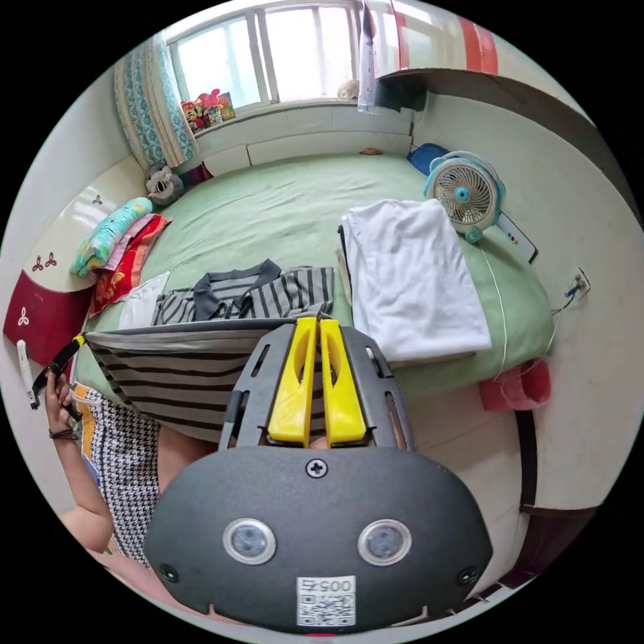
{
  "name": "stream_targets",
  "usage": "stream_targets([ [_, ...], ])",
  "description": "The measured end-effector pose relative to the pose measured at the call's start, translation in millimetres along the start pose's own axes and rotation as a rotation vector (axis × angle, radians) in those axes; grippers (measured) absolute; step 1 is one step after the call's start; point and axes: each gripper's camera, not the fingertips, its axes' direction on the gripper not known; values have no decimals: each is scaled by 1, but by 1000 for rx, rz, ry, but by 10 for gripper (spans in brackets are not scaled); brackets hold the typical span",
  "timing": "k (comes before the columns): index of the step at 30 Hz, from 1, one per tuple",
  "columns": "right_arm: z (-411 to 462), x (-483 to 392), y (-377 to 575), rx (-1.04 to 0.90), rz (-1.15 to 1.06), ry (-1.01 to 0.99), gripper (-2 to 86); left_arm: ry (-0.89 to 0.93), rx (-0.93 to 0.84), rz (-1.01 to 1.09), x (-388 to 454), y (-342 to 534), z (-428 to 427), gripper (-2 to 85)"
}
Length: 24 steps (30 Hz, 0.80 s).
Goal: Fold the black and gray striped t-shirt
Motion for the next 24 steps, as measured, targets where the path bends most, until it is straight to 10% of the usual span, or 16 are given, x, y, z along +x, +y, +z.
stream_targets([
  [11, 216, -40, -190, -171, 54, 162, 65, -119, -163, -107, 14, -166, 213, 78],
  [24, 261, 15, 11, -309, -90, -92, 127, 18, -375, 67, -8, 10, 270, 110],
])
